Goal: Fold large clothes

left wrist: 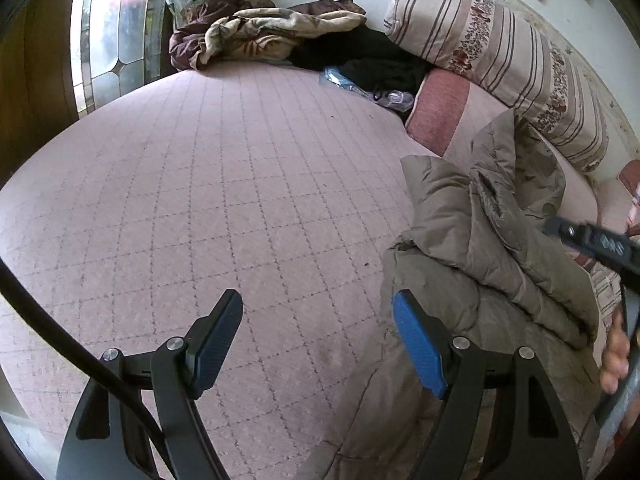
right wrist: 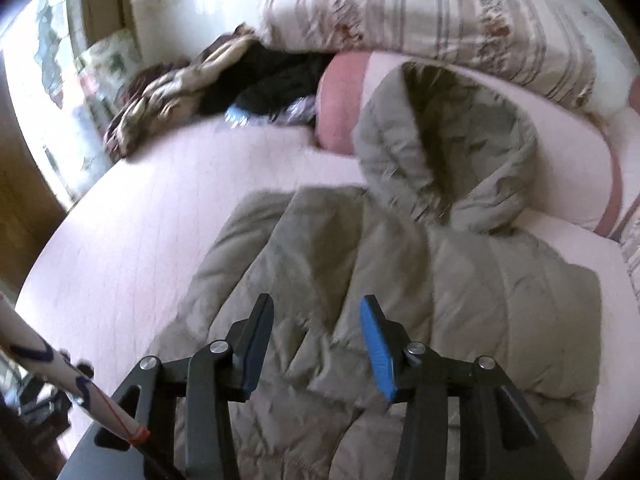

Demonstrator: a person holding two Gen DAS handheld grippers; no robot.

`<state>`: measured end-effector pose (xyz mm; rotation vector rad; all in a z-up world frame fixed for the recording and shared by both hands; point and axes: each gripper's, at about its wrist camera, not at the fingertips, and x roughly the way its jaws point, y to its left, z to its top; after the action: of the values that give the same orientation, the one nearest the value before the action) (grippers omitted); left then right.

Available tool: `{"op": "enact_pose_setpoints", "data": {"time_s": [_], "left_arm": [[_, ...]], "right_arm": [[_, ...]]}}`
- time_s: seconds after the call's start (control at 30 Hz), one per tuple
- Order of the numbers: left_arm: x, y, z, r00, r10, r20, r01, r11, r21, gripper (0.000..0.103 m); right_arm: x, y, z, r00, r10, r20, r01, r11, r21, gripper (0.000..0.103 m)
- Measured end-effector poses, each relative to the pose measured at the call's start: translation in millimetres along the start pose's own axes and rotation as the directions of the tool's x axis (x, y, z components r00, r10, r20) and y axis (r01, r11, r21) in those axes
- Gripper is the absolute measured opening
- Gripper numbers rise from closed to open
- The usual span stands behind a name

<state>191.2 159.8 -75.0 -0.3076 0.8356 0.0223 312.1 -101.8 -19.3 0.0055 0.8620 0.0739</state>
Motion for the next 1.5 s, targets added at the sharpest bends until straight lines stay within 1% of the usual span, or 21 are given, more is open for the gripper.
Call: {"op": "enact_pose_setpoints", "data": {"time_s": [0.07, 0.17, 0.2, 0.27, 0.3, 0.4, 0.47, 0.5, 0.57, 0.63, 0.67, 0.7, 0.8, 0.9, 0.97, 1.07, 1.17, 1.23, 1.27, 1.33, 1.5], "left_arm": [[0, 0, 0, 1.000, -0.001, 0.000, 0.001, 1.000, 0.000, 0.077], [1, 0, 0, 1.000, -0.001, -0.003, 0.001, 1.000, -0.003, 0.077], [1, 1, 1, 1.000, 0.000, -0.004, 0.000, 1.000, -0.006, 0.077], [2, 2, 1, 1.000, 0.003, -0.009, -0.003, 1.000, -0.012, 0.077], [2, 3, 1, 1.000, 0.003, -0.010, -0.003, 1.000, -0.014, 0.077], [4, 3, 2, 1.000, 0.002, -0.019, -0.002, 1.000, -0.018, 0.077], [5, 0, 2, 1.000, -0.001, -0.018, 0.000, 1.000, -0.011, 0.077], [6, -2, 1, 1.000, 0.011, -0.017, -0.011, 1.000, -0.001, 0.077], [9, -5, -1, 0.999, 0.019, -0.034, -0.019, 1.000, 0.019, 0.077], [9, -4, -2, 0.999, 0.019, -0.037, -0.018, 1.000, 0.017, 0.077], [8, -4, -2, 0.999, 0.022, -0.032, -0.021, 1.000, 0.018, 0.077], [6, -4, -2, 0.999, 0.023, -0.028, -0.022, 1.000, 0.020, 0.077], [8, -6, -3, 0.999, 0.022, -0.028, -0.021, 0.999, 0.031, 0.077], [18, -13, -8, 0.997, 0.031, -0.076, -0.025, 0.997, 0.069, 0.077], [23, -17, -13, 0.994, 0.044, -0.100, -0.034, 0.995, 0.098, 0.077], [21, -22, -19, 0.994, 0.069, -0.090, -0.057, 0.990, 0.131, 0.077], [16, -23, -26, 0.994, 0.084, -0.076, -0.073, 0.988, 0.136, 0.077], [13, -21, -31, 0.993, 0.082, -0.080, -0.072, 0.989, 0.128, 0.077], [11, -21, -34, 0.993, 0.082, -0.081, -0.071, 0.990, 0.122, 0.077], [8, -21, -39, 0.993, 0.092, -0.077, -0.082, 0.989, 0.123, 0.077], [1, -20, -52, 0.990, 0.096, -0.100, -0.082, 0.988, 0.133, 0.077]], "right_arm": [[10, -7, 13, 0.999, -0.041, 0.008, 0.040, 0.998, 0.049, 0.049], [41, -24, 25, 0.994, -0.105, -0.030, 0.109, 0.978, 0.176, 0.030], [53, -28, 26, 0.993, -0.098, -0.062, 0.109, 0.971, 0.211, 0.028], [77, -31, 22, 0.991, -0.005, -0.134, 0.043, 0.958, 0.282, 0.025], [88, -25, 18, 0.983, 0.076, -0.169, -0.021, 0.952, 0.305, 0.023], [93, 4, 10, 0.965, 0.186, -0.184, -0.136, 0.957, 0.255, 0.023], [96, 19, 8, 0.959, 0.204, -0.197, -0.163, 0.965, 0.205, 0.023], [96, 21, 8, 0.963, 0.185, -0.195, -0.150, 0.972, 0.179, 0.023], [90, 19, 9, 0.969, 0.170, -0.178, -0.138, 0.974, 0.178, 0.023], [71, 9, 9, 0.976, 0.165, -0.140, -0.133, 0.968, 0.212, 0.029], [65, 6, 7, 0.978, 0.164, -0.129, -0.134, 0.967, 0.217, 0.040], [53, -1, 3, 0.983, 0.146, -0.110, -0.120, 0.970, 0.213, 0.045], [33, -22, -11, 0.994, 0.061, -0.095, -0.045, 0.985, 0.168, 0.045], [24, -53, -35, 0.990, -0.015, -0.142, 0.040, 0.984, 0.174, 0.045], [12, -72, -52, 0.987, -0.012, -0.162, 0.047, 0.975, 0.217, 0.045], [-29, -103, -90, 0.987, 0.007, -0.162, 0.037, 0.964, 0.265, 0.046], [-66, -127, -124, 0.986, -0.025, -0.166, 0.071, 0.958, 0.276, 0.055], [-93, -145, -151, 0.983, -0.074, -0.169, 0.121, 0.951, 0.286, 0.056], [-109, -159, -170, 0.978, -0.114, -0.172, 0.162, 0.942, 0.293, 0.058], [-132, -180, -195, 0.971, -0.158, -0.180, 0.210, 0.923, 0.324, 0.061], [-169, -225, -248, 0.952, -0.213, -0.218, 0.288, 0.862, 0.416, 0.064]]}}
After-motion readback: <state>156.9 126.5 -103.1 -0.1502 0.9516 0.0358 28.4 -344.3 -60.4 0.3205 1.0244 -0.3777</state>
